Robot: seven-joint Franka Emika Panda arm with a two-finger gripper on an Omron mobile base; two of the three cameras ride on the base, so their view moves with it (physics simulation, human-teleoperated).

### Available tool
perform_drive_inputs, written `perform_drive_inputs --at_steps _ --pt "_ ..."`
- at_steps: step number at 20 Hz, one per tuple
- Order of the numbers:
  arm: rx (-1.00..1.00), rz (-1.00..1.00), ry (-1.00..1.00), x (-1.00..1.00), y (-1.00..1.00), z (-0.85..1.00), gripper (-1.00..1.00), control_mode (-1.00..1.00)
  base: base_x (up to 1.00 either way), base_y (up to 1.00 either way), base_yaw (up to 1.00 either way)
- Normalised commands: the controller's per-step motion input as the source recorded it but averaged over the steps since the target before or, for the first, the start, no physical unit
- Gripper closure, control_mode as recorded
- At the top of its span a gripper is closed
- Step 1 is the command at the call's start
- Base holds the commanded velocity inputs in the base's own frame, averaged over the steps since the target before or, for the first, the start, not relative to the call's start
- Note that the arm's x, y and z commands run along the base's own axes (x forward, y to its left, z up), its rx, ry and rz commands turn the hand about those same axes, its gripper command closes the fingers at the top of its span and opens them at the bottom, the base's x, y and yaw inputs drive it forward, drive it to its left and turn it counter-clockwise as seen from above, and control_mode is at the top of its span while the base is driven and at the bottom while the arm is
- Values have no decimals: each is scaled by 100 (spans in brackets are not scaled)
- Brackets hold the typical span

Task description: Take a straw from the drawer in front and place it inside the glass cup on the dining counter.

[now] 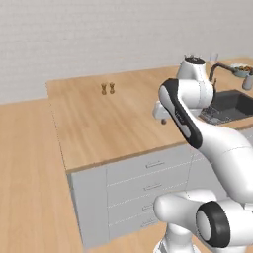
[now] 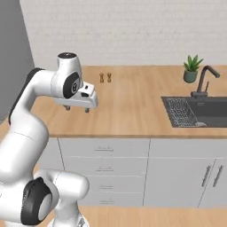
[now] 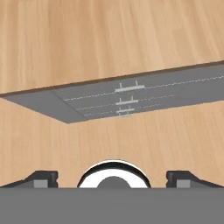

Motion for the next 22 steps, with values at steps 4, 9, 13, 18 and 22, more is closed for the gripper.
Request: perform_drive_inputs --at_steps 4,9,13,18,22 --pt "0 0 0 0 0 0 -100 100 -34 77 -50" --pt "0 0 0 0 0 0 -100 100 -4 91 -53" --pt "0 0 0 0 0 0 -100 100 -4 82 -57" --pt "0 0 0 0 0 0 -100 100 3 76 -59" --pt "0 0 0 0 0 0 -100 100 10 54 -49"
